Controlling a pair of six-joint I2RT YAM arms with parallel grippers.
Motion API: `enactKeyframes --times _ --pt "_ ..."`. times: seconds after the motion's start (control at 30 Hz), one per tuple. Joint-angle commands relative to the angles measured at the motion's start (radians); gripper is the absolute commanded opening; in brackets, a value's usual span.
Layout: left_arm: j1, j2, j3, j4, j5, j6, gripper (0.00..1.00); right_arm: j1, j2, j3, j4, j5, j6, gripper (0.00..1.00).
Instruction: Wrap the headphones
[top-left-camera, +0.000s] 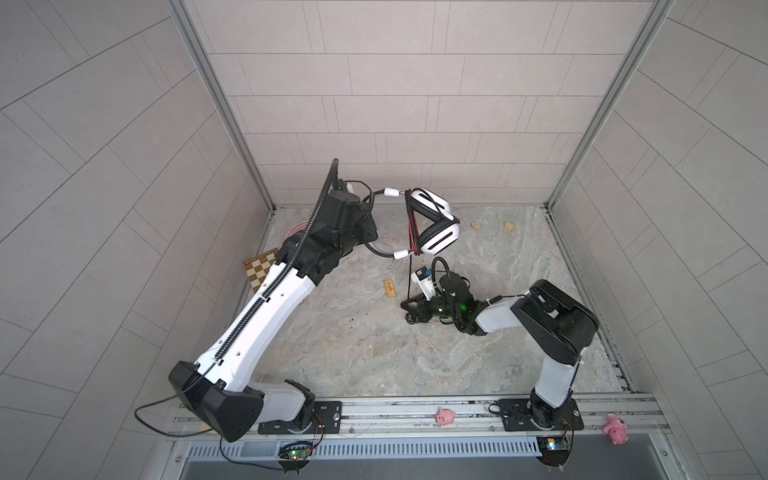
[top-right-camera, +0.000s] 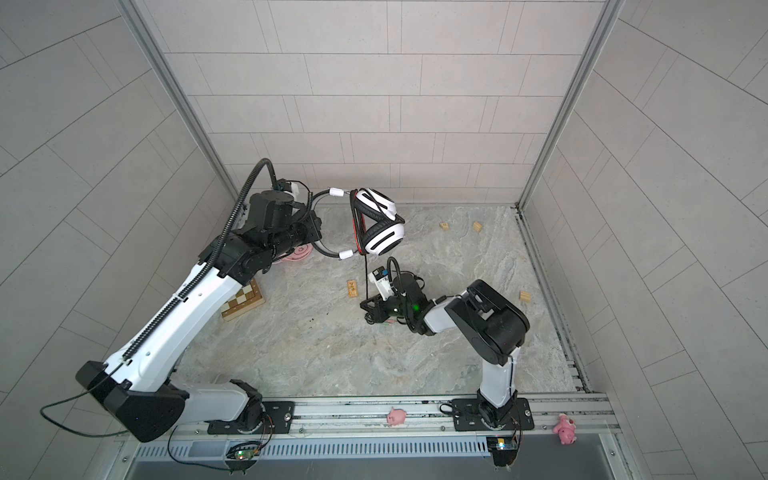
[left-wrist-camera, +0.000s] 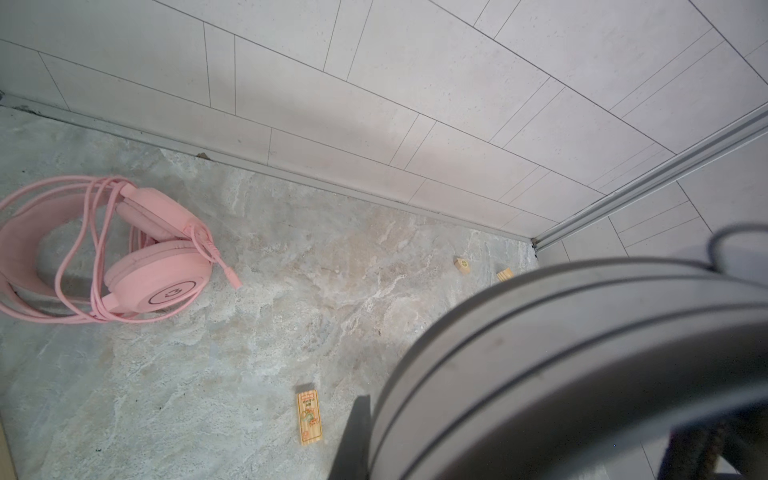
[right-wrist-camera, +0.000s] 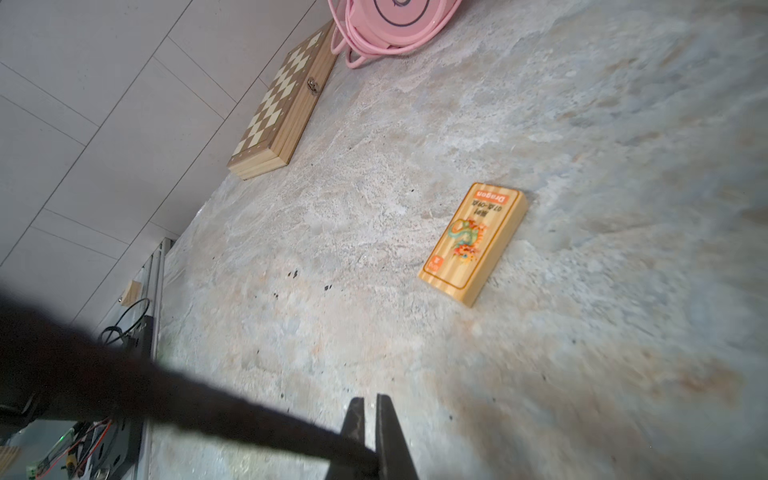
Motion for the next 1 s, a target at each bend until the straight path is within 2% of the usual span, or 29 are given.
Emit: enactKeyframes --times 0.0,0.17,0.33,0.47,0.57,0.7,0.97 --pt "0.029 0.031 0.064 0.132 -0.022 -0.014 0.00 0.016 -0.119 -0.076 -0.165 0.084 -0.090 0.06" --pt "0.074 0.087 0.094 0.184 -0.037 -0.019 0.00 0.045 -0.313 -0.127 -0.407 0.202 -0.178 0.06" --pt "0.107 0.135 0.115 0.240 -0.097 -0.010 0.00 0.066 -0.486 -0.147 -0.568 0.281 -0.212 0.05" --pt "0.111 0.183 0.128 0.261 -0.200 0.022 0.00 0.133 -0.615 -0.110 -0.750 0.397 -0.305 0.06" --pt "0.112 0.207 0.108 0.297 -0.288 0.033 0.00 0.143 -0.696 -0.068 -0.876 0.454 -0.342 0.06" --pt "0.113 0.248 0.101 0.321 -0.367 0.055 0.00 0.147 -0.802 -0.007 -0.970 0.465 -0.338 0.06" --pt "0.102 0.311 0.050 0.351 -0.388 0.131 0.00 0.157 -0.897 0.125 -1.102 0.525 -0.338 0.05"
